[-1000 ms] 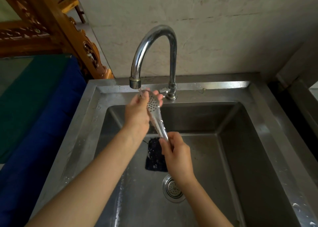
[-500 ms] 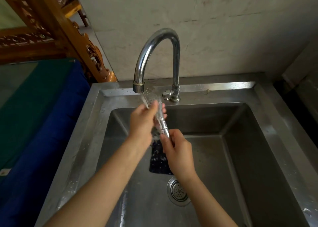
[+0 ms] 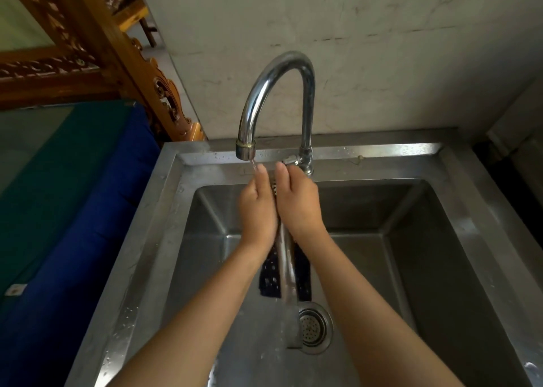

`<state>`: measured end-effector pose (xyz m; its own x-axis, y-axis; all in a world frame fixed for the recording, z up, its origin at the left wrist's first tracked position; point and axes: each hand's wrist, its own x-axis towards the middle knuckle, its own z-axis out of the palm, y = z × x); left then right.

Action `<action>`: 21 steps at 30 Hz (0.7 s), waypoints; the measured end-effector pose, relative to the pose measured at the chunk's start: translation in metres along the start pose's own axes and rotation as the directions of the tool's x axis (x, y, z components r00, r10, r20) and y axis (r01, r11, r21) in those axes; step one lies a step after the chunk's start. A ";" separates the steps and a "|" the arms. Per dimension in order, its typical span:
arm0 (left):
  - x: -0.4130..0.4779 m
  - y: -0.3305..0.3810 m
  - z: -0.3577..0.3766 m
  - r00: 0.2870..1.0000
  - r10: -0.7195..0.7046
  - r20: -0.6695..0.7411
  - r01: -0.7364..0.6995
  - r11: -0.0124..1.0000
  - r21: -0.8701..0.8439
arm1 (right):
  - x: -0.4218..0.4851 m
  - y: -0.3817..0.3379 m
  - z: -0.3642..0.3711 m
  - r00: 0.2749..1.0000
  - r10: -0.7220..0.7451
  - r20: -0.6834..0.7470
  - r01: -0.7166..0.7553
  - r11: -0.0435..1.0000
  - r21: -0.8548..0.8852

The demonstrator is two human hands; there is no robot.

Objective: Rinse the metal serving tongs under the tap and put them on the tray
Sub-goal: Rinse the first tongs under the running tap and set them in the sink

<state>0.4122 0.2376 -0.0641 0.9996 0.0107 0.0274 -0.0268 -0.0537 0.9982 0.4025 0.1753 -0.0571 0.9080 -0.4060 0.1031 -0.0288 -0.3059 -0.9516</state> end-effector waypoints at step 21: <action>0.042 0.002 -0.025 0.972 -0.216 -0.089 0.213 0.976 -0.036 | 0.006 -0.001 0.037 0.994 -0.005 0.112 0.004 1.000 0.011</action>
<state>0.4542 0.2627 -0.0596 0.9767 0.1108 -0.1839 0.1866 -0.0144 0.9823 0.4236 0.2055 -0.0661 0.9493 -0.3054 0.0750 -0.0206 -0.2981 -0.9543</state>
